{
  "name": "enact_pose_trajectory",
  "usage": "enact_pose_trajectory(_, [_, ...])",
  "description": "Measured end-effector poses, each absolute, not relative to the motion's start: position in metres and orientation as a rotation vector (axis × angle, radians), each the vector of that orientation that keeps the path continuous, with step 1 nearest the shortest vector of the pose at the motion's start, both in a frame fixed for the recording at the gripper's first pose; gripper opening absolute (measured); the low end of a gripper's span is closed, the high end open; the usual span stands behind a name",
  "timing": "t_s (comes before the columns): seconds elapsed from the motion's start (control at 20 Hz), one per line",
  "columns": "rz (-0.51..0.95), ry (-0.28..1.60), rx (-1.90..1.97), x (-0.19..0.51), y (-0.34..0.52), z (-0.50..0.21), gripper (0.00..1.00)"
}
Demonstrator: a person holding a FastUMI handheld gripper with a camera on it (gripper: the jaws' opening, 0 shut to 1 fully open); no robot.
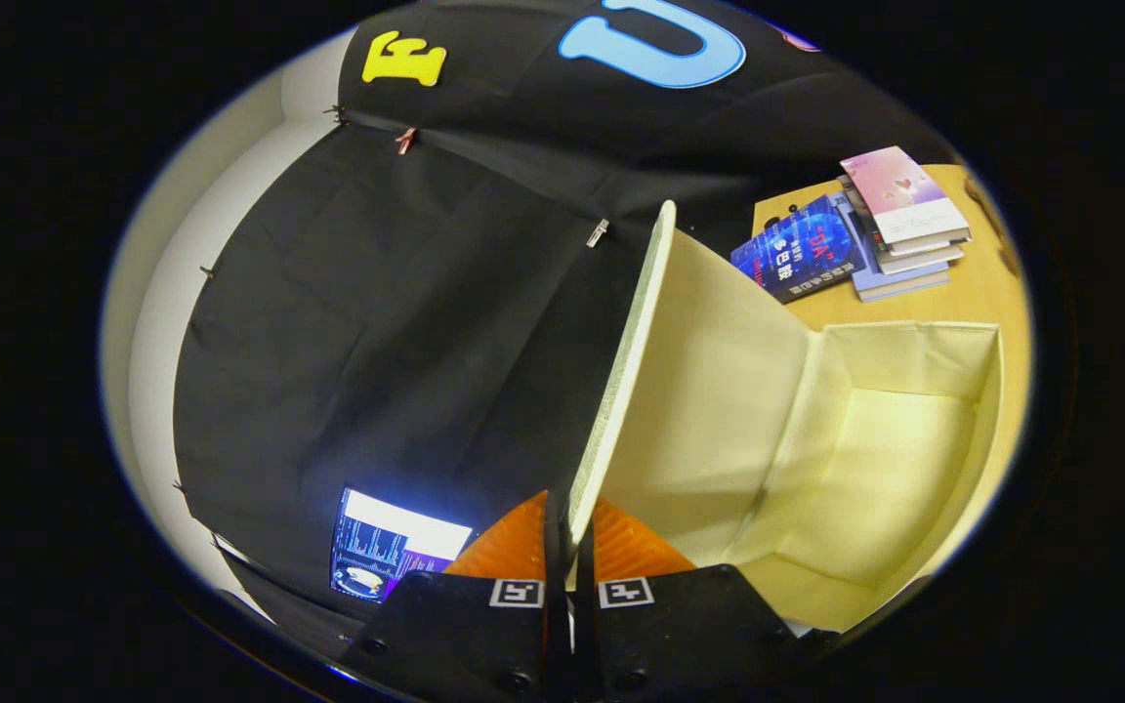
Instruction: Open the storage box then place both shoes into the box .Put the left shoe in first, then the right shoe, with the right side of both shoes facing outward in a uniform manner.
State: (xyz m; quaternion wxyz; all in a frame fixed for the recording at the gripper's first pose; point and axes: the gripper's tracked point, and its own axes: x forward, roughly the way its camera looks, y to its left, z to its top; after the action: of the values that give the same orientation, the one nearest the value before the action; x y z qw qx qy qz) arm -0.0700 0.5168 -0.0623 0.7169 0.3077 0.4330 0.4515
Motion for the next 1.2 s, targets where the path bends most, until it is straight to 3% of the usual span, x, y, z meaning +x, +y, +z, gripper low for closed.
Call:
enact_pose_trajectory(0.15, [1.005,0.966,0.664,-0.068,0.556,-0.070,0.09])
enact_pose_trajectory(0.25, [0.999,0.956,0.601,-0.063,0.567,-0.083,0.17])
enact_pose_trajectory(0.5, [0.872,0.815,0.331,-0.031,0.522,-0.133,0.96])
enact_pose_trajectory(1.0, [0.449,0.594,0.015,-0.006,0.294,-0.141,0.98])
enact_pose_trajectory(1.2, [0.287,0.604,-0.046,-0.020,0.214,-0.168,0.98])
